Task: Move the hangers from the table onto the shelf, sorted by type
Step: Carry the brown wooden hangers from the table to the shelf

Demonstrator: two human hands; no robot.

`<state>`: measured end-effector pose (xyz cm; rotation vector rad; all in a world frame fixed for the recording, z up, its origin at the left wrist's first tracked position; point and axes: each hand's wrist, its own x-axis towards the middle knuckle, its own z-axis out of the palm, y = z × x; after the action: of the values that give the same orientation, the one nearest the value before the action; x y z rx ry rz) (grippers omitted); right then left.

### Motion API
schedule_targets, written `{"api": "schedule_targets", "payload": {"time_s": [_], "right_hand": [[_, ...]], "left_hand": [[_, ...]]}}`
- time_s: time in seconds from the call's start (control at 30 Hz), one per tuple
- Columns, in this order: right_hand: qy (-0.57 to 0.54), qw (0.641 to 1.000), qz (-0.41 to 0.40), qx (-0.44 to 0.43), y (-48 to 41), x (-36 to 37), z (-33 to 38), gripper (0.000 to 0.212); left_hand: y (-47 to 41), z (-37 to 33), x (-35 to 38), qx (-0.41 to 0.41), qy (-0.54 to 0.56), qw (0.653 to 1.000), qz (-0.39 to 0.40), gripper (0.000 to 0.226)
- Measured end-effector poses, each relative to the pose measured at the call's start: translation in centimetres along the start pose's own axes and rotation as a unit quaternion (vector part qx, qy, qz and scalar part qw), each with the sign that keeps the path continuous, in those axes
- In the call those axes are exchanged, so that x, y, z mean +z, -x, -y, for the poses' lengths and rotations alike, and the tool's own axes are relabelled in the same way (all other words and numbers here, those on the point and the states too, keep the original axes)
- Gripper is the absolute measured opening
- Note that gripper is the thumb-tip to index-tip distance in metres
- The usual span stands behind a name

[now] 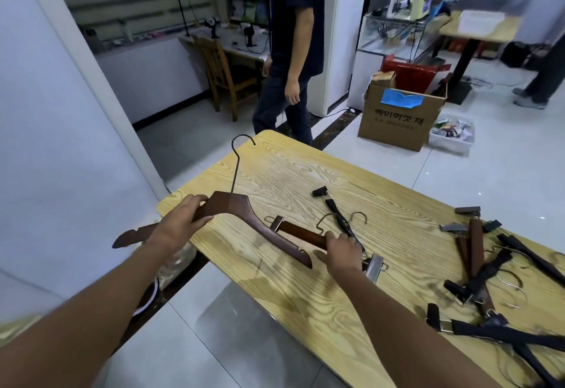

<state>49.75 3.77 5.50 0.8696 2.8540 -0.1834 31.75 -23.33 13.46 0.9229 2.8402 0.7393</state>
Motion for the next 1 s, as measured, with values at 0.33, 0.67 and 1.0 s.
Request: {"api": "schedule_targets", "payload": {"time_s": [0.33, 0.67, 1.0], "right_hand": [[-0.052, 0.988, -0.147, 0.001, 0.0, -7.7, -1.4, 0.046], [-0.097, 0.96, -0.252, -0.073, 1.0, -15.1, -3.9, 0.043], [-0.124, 0.923, -0.294, -0.217, 3.5, -19.0, -5.1, 0.043]], "left_hand": [[3.0, -3.6, -3.5, -0.014, -0.015, 0.999, -0.047, 0.043], [7.0, -8.4, -4.1, -0.065, -0.035, 0.994, -0.074, 0.041], [11.6, -13.9, -2.5, -0.111, -0.044, 0.987, -0.106, 0.038]]}}
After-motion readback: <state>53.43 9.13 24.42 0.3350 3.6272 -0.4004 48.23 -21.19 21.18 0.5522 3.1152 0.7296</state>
